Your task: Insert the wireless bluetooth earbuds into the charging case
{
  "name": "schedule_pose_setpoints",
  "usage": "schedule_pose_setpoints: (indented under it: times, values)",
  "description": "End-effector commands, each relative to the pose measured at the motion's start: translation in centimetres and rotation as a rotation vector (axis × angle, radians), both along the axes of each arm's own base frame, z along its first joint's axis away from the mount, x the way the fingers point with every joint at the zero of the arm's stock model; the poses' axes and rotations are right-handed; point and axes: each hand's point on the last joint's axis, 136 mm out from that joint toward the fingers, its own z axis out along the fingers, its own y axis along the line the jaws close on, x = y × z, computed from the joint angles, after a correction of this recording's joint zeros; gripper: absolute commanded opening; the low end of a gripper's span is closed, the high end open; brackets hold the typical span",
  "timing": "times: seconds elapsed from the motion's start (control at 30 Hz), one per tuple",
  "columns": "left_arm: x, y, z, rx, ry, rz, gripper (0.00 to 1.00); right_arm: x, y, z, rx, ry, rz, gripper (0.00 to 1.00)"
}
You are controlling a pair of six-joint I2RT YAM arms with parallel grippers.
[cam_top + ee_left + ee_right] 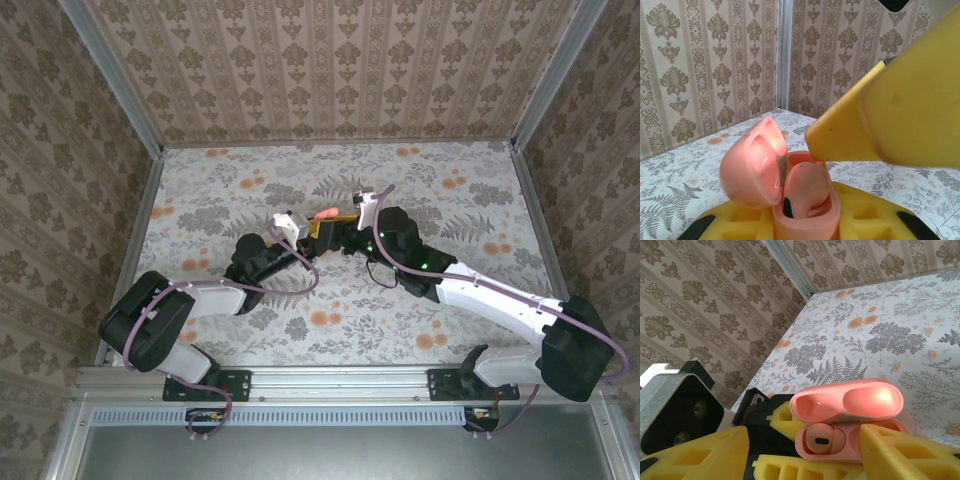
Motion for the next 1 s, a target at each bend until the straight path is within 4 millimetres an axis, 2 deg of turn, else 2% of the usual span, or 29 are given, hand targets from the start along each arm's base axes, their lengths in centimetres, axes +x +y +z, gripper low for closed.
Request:
schedule_pose_setpoints:
  times: [0.0,0.17,0.53,0.73,0.83,0.97]
  values:
    - [-0.9,-0.1,2.6,-0.047,-0.086,-0.024,0.14,-0.3,0.2,2.6,0.058,-0.021,0.027,0.61]
    - [-1.1,-0.1,2.5,-0.032,-0.097,-0.037,0.14,-0.1,-0.1,3.9,0.128,-0.019,0.053,0.61]
    - [-0.9,0.4,2.2,-0.006,-0.112,-0.018,0.14,-0.4,-1.1,5.4,0.169,-0.01,0.142,0.6]
    - [-0.9,0.5,2.1,0.014,-0.12,-0.019,0.14,-0.9,-1.3,5.1,0.167,0.028,0.212,0.53]
    - [-1.0,0.6,1.9,0.031,-0.124,-0.014,0.14,-1.2,-2.1,4.7,0.147,0.044,0.211,0.47]
    - [-1.1,0.9,1.7,0.058,-0.143,-0.009,0.14,-1.6,-3.6,4.4,0.121,0.037,0.195,0.45]
